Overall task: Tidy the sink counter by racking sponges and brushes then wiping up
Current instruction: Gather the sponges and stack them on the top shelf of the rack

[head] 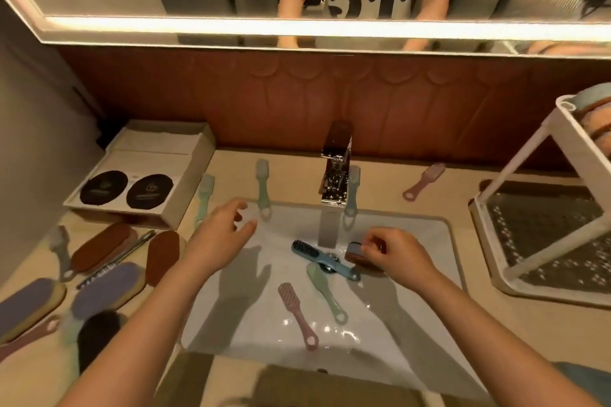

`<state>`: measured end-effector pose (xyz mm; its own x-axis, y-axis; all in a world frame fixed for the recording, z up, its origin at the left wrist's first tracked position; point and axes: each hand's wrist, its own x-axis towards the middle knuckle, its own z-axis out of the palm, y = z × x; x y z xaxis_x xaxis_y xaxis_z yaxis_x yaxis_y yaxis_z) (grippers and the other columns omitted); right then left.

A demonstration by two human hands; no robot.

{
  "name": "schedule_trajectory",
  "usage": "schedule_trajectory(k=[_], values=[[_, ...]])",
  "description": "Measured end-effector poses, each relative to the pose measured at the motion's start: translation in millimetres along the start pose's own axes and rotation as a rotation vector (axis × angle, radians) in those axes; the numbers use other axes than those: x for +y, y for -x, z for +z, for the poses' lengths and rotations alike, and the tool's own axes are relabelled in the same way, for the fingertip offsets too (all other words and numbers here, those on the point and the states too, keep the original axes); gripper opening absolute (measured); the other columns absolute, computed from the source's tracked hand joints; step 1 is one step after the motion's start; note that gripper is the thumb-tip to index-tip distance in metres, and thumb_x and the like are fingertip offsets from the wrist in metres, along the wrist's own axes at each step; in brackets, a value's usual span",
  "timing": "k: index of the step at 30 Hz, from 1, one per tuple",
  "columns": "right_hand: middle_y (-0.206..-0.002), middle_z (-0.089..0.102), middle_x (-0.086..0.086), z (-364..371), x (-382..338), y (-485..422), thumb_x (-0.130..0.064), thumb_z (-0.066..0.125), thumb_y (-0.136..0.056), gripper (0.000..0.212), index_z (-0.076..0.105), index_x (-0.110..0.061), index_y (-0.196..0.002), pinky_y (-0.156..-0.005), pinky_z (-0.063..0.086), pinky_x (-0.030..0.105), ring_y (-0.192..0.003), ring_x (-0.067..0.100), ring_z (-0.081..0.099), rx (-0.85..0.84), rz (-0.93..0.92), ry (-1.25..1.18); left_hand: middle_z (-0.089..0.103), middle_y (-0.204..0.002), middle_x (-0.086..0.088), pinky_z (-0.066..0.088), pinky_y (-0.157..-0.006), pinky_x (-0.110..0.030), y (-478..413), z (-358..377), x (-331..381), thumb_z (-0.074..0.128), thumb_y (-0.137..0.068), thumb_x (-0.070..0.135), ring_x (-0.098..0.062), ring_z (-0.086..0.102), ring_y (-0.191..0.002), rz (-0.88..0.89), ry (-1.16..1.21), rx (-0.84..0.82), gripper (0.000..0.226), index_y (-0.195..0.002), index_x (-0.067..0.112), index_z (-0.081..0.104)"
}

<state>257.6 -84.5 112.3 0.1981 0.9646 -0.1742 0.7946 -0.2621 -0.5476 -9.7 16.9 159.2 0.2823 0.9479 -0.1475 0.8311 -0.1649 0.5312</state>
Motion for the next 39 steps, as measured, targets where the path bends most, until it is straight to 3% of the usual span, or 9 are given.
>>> schedule_trajectory(k=[4, 7, 11, 14, 17, 25, 35, 39], values=[[-0.065, 0.053, -0.010, 47.4, 4.4, -9.8, -0.026, 0.059, -0.084, 0.015, 0.054, -0.028, -0.069, -0.056, 0.038, 0.029, -0.069, 0.016, 0.053, -0.098, 0.079, 0.056, 0.036, -0.141, -0.017, 0.034, -0.102, -0.045, -3.1, 14.6, -57.4, 0.052, -0.090, 0.039, -0.036, 0.034, -0.128, -0.217, -0.293, 0.060, 0.059, -0.138, 0.010, 0.035], [-0.085, 0.065, -0.002, 76.5, 10.6, -17.8, -0.028, 0.062, -0.083, 0.002, 0.062, -0.026, -0.084, -0.063, 0.044, 0.031, -0.078, 0.018, 0.058, -0.154, 0.098, 0.060, 0.023, -0.149, -0.015, 0.022, -0.109, -0.050, -4.5, 23.3, -89.6, 0.053, -0.088, 0.042, -0.034, 0.018, -0.138, -0.315, -0.345, 0.118, 0.066, -0.140, 0.009, 0.028], [-0.109, 0.061, 0.010, 106.9, 18.8, -32.3, -0.022, 0.063, -0.083, 0.023, 0.065, -0.015, -0.105, -0.069, 0.044, 0.030, -0.093, 0.026, 0.059, -0.233, 0.091, 0.161, 0.014, -0.153, -0.021, 0.015, -0.113, -0.051, -11.4, 29.3, -128.2, 0.059, -0.088, 0.029, -0.037, 0.008, -0.142, -0.316, -0.264, 0.198, 0.072, -0.142, 0.001, 0.021], [-0.121, 0.054, 0.011, 122.1, 29.5, -43.6, -0.022, 0.066, -0.078, 0.042, 0.059, -0.016, -0.119, -0.082, 0.045, 0.033, -0.111, 0.030, 0.052, -0.244, 0.092, 0.233, 0.017, -0.152, -0.022, 0.009, -0.114, -0.050, -14.0, 33.4, -146.5, 0.060, -0.086, 0.035, -0.035, 0.010, -0.142, -0.366, -0.224, 0.234, 0.082, -0.144, -0.002, 0.015], [-0.132, 0.047, 0.010, 128.6, 37.4, -54.9, -0.024, 0.064, -0.081, 0.049, 0.049, -0.017, -0.128, -0.088, 0.043, 0.035, -0.117, 0.030, 0.046, -0.228, 0.138, 0.340, 0.013, -0.154, -0.021, 0.006, -0.115, -0.048, -13.4, 44.0, -158.8, 0.052, -0.090, 0.042, -0.033, 0.009, -0.144, -0.398, -0.250, 0.199, 0.084, -0.146, -0.002, 0.008], [-0.141, 0.034, 0.008, 138.5, 62.7, -80.9, -0.034, 0.068, -0.079, 0.071, 0.031, -0.022, -0.139, -0.103, 0.037, 0.039, -0.130, 0.027, 0.031, -0.206, 0.213, 0.491, 0.010, -0.155, -0.020, 0.007, -0.116, -0.042, -17.1, 45.2, -170.0, 0.042, -0.095, 0.039, -0.032, 0.009, -0.144, -0.251, -0.312, 0.158, 0.073, -0.146, -0.001, 0.008], [-0.132, 0.048, 0.005, 139.2, 72.0, -84.7, -0.032, 0.047, -0.091, 0.055, 0.023, -0.025, -0.140, -0.095, 0.035, 0.034, -0.119, 0.025, 0.043, -0.197, 0.233, 0.774, 0.013, -0.154, -0.020, 0.013, -0.116, -0.043, -22.2, 42.6, -175.1, 0.037, -0.096, 0.040, -0.034, 0.012, -0.143, -0.192, -0.347, 0.061, 0.072, -0.146, -0.002, 0.007], [-0.120, 0.060, 0.009, 134.6, 67.8, -77.5, -0.032, 0.046, -0.092, 0.054, 0.023, -0.022, -0.140, -0.087, 0.038, 0.036, -0.108, 0.029, 0.053, -0.115, 0.223, 0.687, 0.014, -0.154, -0.021, 0.013, -0.116, -0.043, -21.6, 41.4, -174.0, 0.037, -0.096, 0.039, -0.034, 0.013, -0.143, -0.186, -0.382, 0.055, 0.072, -0.146, -0.003, 0.007]])
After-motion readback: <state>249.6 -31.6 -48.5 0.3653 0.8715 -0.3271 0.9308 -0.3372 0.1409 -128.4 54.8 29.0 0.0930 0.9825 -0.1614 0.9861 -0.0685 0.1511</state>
